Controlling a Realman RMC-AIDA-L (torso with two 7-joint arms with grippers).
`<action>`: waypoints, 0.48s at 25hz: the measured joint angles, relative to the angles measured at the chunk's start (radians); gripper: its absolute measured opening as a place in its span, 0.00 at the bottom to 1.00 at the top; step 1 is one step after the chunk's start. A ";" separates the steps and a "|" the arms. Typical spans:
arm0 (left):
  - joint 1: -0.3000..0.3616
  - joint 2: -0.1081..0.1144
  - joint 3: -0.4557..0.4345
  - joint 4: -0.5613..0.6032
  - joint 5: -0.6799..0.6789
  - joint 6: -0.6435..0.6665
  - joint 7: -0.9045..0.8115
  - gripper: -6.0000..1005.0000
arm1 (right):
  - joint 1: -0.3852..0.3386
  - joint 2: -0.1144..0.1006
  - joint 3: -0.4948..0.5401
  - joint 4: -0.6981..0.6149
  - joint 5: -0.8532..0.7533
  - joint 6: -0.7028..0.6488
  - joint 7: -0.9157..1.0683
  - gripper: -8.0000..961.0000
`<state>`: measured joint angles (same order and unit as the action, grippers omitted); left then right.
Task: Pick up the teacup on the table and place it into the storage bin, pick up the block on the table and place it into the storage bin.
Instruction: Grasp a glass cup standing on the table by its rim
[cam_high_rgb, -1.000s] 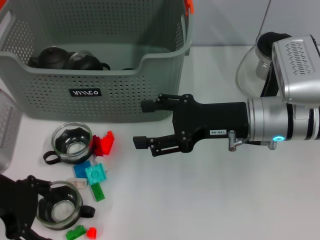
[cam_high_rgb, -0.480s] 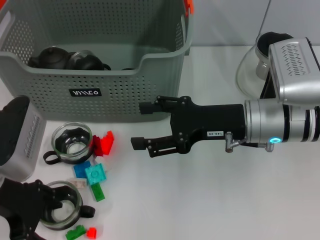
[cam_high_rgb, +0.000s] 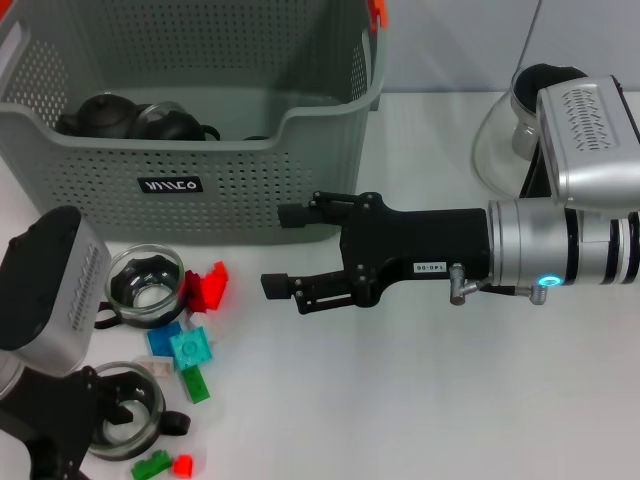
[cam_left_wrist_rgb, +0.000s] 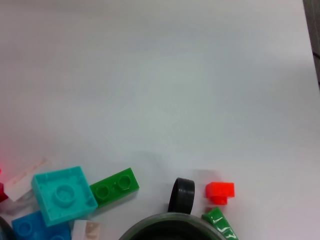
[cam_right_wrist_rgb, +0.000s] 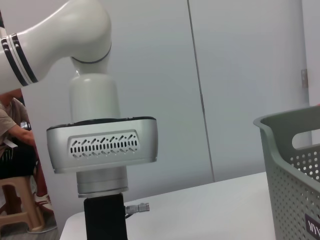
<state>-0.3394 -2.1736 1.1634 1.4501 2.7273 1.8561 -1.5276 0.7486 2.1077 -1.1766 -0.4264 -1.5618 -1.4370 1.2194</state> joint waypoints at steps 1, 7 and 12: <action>0.000 0.000 0.000 -0.003 0.000 -0.003 0.000 0.81 | 0.000 0.000 0.000 0.000 0.000 0.000 0.000 0.96; -0.002 0.000 0.004 -0.006 -0.002 -0.005 0.000 0.79 | 0.000 0.000 0.000 0.000 0.000 0.000 0.000 0.96; -0.003 0.000 0.003 -0.009 -0.011 -0.005 0.000 0.69 | -0.001 0.000 0.004 0.000 0.000 0.000 0.000 0.96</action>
<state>-0.3419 -2.1736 1.1660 1.4412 2.7163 1.8513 -1.5279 0.7479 2.1077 -1.1730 -0.4264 -1.5614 -1.4373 1.2195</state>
